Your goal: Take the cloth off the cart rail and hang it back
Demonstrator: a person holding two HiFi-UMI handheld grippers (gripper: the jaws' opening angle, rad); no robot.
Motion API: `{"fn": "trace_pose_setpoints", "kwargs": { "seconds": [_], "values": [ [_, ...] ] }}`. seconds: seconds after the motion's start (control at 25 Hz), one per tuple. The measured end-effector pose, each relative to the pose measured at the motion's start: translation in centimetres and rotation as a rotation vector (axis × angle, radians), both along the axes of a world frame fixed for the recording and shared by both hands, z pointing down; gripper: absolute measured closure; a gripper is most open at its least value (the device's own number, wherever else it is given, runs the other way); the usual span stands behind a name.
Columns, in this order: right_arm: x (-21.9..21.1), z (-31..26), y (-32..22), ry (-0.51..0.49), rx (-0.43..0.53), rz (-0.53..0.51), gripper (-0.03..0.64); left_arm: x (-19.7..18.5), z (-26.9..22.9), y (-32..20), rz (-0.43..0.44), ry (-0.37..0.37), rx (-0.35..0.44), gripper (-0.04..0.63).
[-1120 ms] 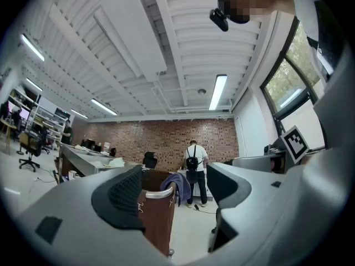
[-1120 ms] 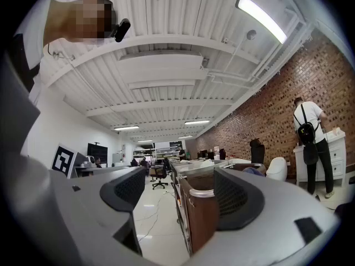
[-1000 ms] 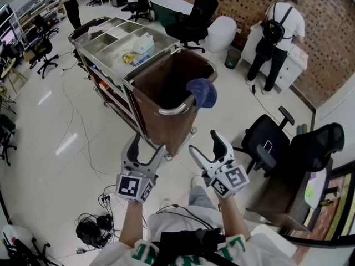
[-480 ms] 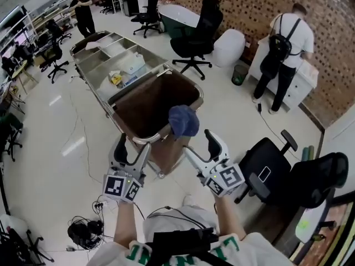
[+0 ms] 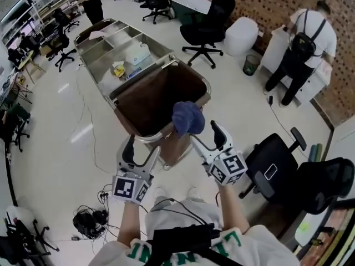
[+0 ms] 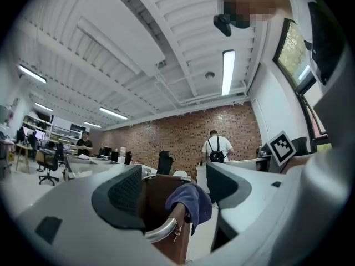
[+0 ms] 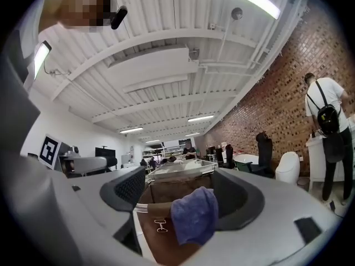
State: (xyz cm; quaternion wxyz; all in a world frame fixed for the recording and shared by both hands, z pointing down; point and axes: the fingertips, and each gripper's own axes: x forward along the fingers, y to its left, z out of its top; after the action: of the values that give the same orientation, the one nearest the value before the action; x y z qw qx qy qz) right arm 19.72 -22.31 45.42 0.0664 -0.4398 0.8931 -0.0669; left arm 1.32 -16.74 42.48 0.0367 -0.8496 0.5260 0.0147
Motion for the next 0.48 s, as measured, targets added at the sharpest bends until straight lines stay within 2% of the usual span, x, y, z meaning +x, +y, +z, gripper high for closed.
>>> {"fn": "trace_pose_setpoints", "kwargs": {
  "seconds": [0.12, 0.2, 0.32, 0.48],
  "values": [
    [-1.9, 0.6, -2.4, 0.082, -0.003, -0.034, 0.222, 0.1, -0.5, -0.6, 0.025, 0.010, 0.012, 0.250],
    [-2.6, 1.2, -4.3, 0.098, -0.022, -0.040, 0.224, 0.0, -0.5, -0.7, 0.043, 0.006, 0.007, 0.251],
    [-2.9, 2.5, -7.6, 0.174, -0.060, -0.019, 0.222, -0.8, -0.8, -0.6, 0.062, -0.031, 0.019, 0.252],
    [-3.9, 6.3, -10.3, 0.269, -0.147, 0.024, 0.222, -3.0, -0.2, -0.3, 0.052, -0.012, -0.007, 0.251]
  ]
}}
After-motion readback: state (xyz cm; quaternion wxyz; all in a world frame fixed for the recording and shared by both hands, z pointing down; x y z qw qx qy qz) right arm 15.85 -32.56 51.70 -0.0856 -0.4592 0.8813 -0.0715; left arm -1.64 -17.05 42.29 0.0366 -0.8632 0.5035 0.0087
